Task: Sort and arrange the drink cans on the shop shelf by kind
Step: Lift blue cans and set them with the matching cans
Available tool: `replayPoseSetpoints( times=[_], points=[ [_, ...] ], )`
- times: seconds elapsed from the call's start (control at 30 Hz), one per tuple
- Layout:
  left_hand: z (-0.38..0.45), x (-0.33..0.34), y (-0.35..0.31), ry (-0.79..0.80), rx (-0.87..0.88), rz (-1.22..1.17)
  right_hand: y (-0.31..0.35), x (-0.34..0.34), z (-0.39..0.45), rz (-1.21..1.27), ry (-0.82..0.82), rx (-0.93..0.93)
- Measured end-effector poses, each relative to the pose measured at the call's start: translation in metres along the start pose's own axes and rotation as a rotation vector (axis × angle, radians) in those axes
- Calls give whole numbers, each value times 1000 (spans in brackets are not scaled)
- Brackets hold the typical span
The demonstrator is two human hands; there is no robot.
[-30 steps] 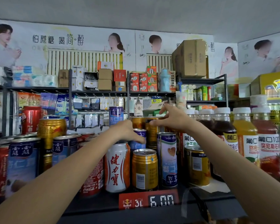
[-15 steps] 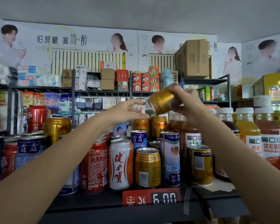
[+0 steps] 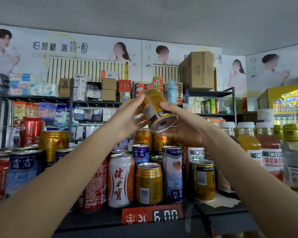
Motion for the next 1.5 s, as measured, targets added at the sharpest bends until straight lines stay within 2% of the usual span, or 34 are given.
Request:
replayPoseSetpoints(
  times=[0.1, 0.17, 0.2, 0.3, 0.37, 0.43, 0.57, 0.6, 0.73, 0.9, 0.93, 1.0, 1.07, 1.13, 1.23, 1.33, 1.5],
  points=[
    [4, 6, -3, -7, -17, 143, 6, 7, 7, -65, 13, -43],
    [5, 5, -4, -34, -43, 217, 12, 6, 6, -155, -85, -70],
    [4, 4, -3, -28, -79, 249, 17, 2, 5, -293, -180, -102],
    [4, 9, 3, 35, -151, 336, 31, -3, -3, -1114, -543, -261],
    [5, 14, 6, 49, -124, 376, 26, 1, -4, -1329, -614, -367],
    [7, 14, 5, 44, -74, 410, 22, -3, -2, -1293, -579, -439],
    [12, 11, 2, 83, -52, 395, 18, -18, 6, -744, -250, -332],
    [14, 10, 2, 96, -51, 399, 20, -22, 6, -680, -225, -300],
    [26, 14, 3, 117, -28, 390, 39, -30, 4, -700, -265, -334],
    [37, 10, 12, 113, -38, 406, 46, -39, 12, -882, -257, -242],
    [38, 4, 12, 73, -48, 472, 44, -45, 13, -858, -275, -225],
    [38, -5, 14, 52, -96, 804, 35, -57, 14, -804, -317, -172],
    [34, 0, 31, 220, -190, 1190, 23, -64, 16, -821, -328, -90],
    [28, 7, 56, 422, -309, 1456, 11, -66, 19, -881, -314, -7],
    [26, 12, 73, 515, -365, 1713, 0, -65, 25, -872, -281, 90],
    [27, 3, 67, 452, -384, 1744, -3, -59, 32, -802, -229, 118],
    [12, -17, 55, 372, -403, 1540, -2, -43, 48, -765, -171, 146]
  ],
)
Point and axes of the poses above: each hand's wrist, its own z-axis towards the middle knuckle, its own x-axis out of the palm, y = z × x, the point moved 7 cm from there along z, towards the middle knuckle, and after that the axes turned 12 degrees about y, right-handed, at the moved point
